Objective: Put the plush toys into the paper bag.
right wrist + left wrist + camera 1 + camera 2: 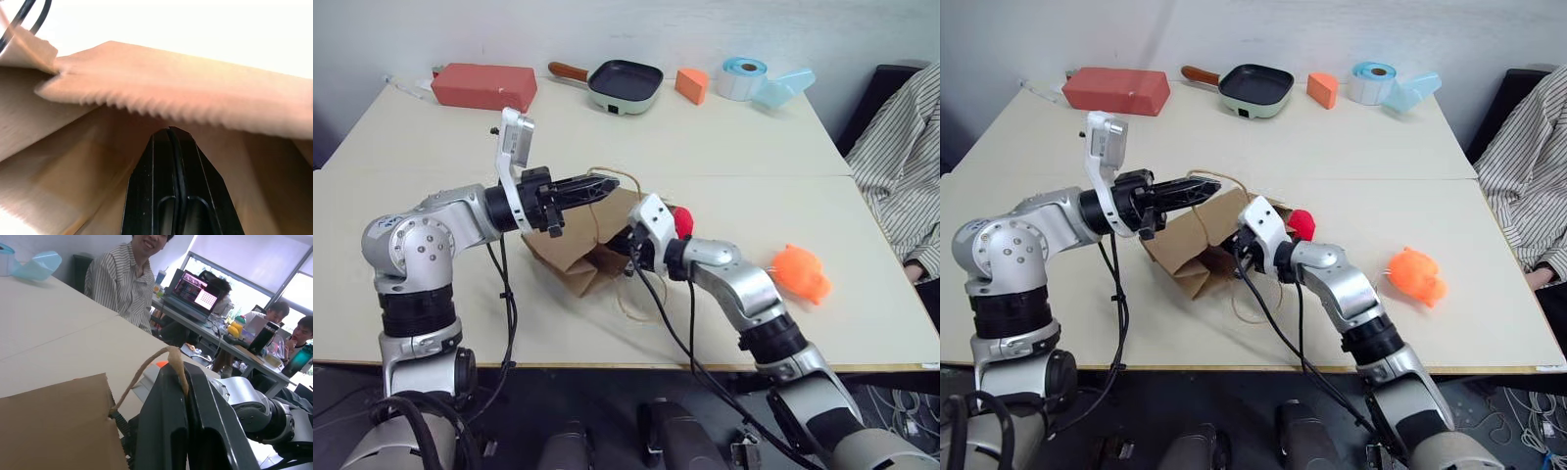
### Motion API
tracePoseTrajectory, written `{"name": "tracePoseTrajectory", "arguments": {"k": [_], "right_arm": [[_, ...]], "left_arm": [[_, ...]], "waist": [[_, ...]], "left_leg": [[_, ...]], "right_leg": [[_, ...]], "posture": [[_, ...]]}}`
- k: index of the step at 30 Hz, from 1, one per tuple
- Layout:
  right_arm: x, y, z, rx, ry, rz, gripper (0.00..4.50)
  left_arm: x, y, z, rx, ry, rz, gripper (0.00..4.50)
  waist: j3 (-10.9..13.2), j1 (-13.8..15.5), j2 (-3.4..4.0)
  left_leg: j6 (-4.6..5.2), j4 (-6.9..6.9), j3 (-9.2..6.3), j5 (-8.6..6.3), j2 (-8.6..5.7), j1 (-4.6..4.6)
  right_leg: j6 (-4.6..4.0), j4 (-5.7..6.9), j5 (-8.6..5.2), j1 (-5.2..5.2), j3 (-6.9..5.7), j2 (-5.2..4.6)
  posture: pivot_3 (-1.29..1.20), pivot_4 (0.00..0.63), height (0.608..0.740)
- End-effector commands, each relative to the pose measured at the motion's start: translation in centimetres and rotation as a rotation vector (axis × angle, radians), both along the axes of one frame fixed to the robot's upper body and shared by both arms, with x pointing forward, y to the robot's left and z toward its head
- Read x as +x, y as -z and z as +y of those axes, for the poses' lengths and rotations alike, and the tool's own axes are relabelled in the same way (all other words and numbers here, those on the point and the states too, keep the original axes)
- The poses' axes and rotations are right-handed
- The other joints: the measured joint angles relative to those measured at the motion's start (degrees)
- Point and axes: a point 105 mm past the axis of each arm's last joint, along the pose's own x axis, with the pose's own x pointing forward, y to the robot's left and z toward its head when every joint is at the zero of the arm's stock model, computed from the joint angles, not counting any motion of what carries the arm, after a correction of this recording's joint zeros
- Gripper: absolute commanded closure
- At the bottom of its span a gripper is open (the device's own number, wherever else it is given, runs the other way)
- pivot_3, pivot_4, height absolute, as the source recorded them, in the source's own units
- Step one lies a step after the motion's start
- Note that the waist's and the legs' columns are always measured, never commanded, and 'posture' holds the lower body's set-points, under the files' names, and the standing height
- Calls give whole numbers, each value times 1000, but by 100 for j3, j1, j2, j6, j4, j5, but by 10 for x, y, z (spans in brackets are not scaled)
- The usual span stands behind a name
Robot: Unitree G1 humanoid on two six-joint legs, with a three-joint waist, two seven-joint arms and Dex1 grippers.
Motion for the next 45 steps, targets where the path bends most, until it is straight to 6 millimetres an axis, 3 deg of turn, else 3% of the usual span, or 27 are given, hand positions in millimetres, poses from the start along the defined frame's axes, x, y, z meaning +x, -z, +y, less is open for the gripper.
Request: {"name": "tracePoseTrajectory", "arguments": {"k": [1,9,18,22,30,34,36,39,45], "right_arm": [[6,9,9,-103,-25,-46,4484],[18,26,15,-348,-103,-332,4484],[20,21,27,-510,-305,-412,4484],[28,2,42,-286,-251,-178,4484],[19,20,58,-48,-212,227,4484],[8,55,54,-162,-213,297,4484],[2,62,55,-153,-218,345,4484],[-2,64,57,-133,-225,367,4484],[-2,53,57,-92,-226,346,4484]], "left_arm": [[-6,-23,0,-98,2,-49,4500],[0,-57,-5,-243,-24,-77,4500],[-25,-37,-26,-177,96,-48,4500],[-31,-34,-22,-169,85,-54,4500],[-30,-41,-11,-235,35,-38,4500],[-25,-57,-1,-303,-3,-48,4500],[-20,-69,7,-353,-27,-51,4500],[-15,-77,16,-373,-51,-54,4500],[-17,-62,5,-300,-19,-45,4500]], "waist": [[0,4,0],[0,-42,-1],[0,-198,-1],[0,-260,-1],[0,-259,0],[0,-257,0],[-1,-260,0],[-2,-268,1],[-2,-268,2]], "left_leg": [[0,0,0,0,0,0],[-2,0,-2,0,0,-1],[-18,-3,-2,9,1,9],[-21,-2,-6,11,2,9],[-22,-2,-15,11,2,7],[-22,-2,-18,11,2,5],[-22,-2,-18,11,0,7],[-24,-2,-21,12,1,9],[-26,-5,-24,12,1,10]], "right_leg": [[0,-1,0,0,0,0],[0,-2,0,1,-3,0],[0,12,0,2,-2,0],[0,17,0,2,-4,0],[0,15,0,5,-8,-1],[0,14,0,5,-11,-1],[0,14,0,6,-9,-1],[0,14,0,9,-12,-1],[0,11,0,10,-14,-1]], "posture": [[0,150,740],[0,150,740],[0,150,740],[0,150,740],[0,150,740],[0,150,740],[0,150,740],[0,150,740],[0,150,740]]}}
